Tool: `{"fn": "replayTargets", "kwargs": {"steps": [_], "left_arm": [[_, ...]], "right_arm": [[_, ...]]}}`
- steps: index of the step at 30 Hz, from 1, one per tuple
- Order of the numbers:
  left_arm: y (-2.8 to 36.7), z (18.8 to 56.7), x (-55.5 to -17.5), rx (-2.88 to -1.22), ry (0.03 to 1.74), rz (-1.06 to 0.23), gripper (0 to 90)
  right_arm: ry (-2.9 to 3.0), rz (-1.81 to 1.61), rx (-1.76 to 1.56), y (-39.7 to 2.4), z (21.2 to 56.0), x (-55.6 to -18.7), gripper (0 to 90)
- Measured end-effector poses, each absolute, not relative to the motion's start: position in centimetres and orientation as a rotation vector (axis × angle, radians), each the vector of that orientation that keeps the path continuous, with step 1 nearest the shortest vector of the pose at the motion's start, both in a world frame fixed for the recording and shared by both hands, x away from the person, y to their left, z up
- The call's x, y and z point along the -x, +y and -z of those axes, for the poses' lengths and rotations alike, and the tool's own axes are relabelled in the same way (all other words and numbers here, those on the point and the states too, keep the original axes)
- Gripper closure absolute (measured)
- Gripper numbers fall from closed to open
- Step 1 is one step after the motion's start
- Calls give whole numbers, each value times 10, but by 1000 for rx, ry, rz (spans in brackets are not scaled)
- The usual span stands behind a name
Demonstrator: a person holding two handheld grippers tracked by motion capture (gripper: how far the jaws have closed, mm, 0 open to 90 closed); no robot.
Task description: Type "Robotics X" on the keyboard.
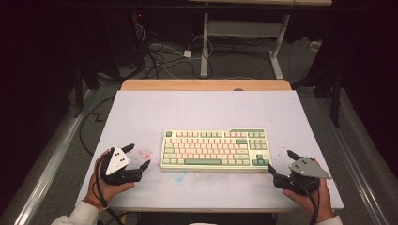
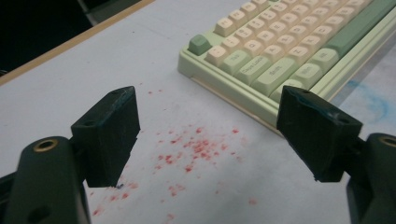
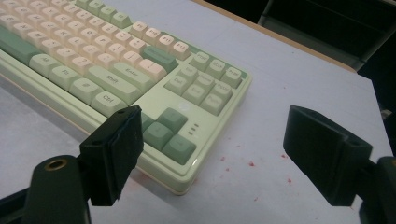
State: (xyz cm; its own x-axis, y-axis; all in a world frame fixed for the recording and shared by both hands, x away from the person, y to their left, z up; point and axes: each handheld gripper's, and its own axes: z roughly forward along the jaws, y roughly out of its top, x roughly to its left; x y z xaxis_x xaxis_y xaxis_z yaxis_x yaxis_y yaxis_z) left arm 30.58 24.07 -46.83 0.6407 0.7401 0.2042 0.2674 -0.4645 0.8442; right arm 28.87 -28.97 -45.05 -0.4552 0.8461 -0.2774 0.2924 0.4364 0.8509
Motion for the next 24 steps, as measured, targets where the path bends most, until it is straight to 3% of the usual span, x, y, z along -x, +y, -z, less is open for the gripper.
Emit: {"fn": "replayTargets", "kwargs": {"steps": [10,15,20,22,24], "left_arm": [[238,471,-304,-2065,778,-702,206],[240,470,-303,-2065,799,-683,217],[238,469,-304,-2090,780,-702,234],[238,469,-305,-2085,787,-692,235],[237,470,-306,-2091,790,-688,253]], "right_arm": [[1971,-973,-946,-291,449,-287,227],[1998,-1036,-908,-291,444,-288,326],[2001,-1036,-904,-288,441,-294,369],[2016,-1051,-902,-284,438,-299,426],[2079,-1067,-873,-280,437,-307,552]]}}
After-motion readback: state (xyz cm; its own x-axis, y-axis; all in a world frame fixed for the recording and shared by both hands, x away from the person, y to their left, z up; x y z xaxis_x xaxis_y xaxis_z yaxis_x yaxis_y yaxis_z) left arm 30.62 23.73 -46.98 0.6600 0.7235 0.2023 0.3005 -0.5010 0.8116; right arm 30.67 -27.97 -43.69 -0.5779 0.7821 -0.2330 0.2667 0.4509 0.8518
